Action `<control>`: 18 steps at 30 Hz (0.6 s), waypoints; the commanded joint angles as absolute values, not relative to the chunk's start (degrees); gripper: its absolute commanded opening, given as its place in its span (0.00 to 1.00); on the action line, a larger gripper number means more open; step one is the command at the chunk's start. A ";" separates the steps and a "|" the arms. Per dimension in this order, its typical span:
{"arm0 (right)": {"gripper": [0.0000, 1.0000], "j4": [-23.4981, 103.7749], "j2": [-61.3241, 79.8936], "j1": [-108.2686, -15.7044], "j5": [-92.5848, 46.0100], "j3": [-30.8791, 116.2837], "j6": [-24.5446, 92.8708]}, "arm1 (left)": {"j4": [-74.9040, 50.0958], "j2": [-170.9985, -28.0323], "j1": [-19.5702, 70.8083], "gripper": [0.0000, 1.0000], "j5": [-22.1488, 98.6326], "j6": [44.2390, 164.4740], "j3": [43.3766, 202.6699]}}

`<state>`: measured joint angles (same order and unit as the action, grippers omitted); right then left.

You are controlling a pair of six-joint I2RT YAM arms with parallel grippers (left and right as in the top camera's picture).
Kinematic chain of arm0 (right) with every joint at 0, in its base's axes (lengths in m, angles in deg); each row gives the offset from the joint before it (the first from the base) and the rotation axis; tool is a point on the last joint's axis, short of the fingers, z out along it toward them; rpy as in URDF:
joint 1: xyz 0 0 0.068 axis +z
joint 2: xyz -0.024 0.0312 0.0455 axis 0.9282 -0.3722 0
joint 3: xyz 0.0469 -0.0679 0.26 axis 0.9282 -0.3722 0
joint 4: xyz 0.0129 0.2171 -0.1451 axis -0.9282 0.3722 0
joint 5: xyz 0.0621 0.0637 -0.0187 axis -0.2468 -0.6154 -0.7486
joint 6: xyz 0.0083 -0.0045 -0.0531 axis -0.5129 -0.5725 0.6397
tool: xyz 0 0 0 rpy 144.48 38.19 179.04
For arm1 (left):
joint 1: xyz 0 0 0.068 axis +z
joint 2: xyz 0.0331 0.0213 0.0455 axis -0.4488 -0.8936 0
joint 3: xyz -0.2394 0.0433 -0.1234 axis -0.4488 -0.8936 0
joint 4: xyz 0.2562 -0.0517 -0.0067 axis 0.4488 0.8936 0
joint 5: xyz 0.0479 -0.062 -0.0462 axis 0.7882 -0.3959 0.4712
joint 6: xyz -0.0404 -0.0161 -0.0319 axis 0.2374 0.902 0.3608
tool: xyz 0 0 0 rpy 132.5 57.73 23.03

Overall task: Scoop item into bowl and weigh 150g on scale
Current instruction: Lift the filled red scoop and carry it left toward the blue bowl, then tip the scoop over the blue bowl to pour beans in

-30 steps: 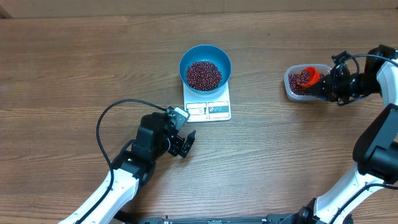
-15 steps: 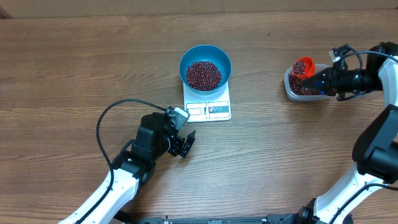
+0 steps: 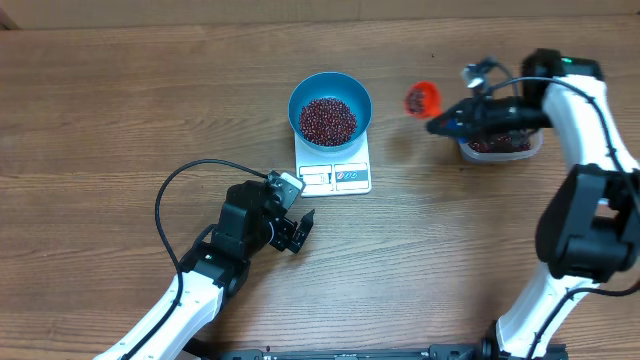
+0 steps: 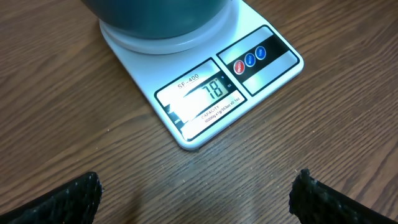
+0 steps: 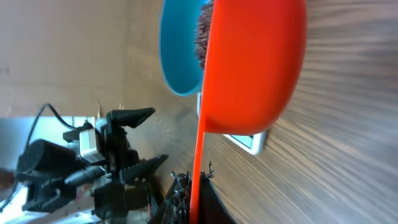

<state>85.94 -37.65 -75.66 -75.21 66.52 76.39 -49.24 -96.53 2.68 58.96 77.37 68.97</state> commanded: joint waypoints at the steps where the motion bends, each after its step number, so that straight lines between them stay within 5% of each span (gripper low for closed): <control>1: 0.04 82.75 -36.41 -70.28 -77.39 69.71 72.15 | -49.42 -96.97 2.61 1.00 58.77 78.23 68.91; 8: 0.04 70.60 -36.41 -58.98 -63.52 72.57 58.12 | -49.44 -96.97 2.61 1.00 58.77 78.23 68.91; 18: 0.04 66.64 -36.39 -46.09 -25.13 74.56 51.82 | -49.44 -96.97 2.61 0.99 58.77 78.23 68.91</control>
<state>66.95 -37.65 -48.47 -42.45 71.91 54.34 -49.22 -96.53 2.68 58.96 77.37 68.97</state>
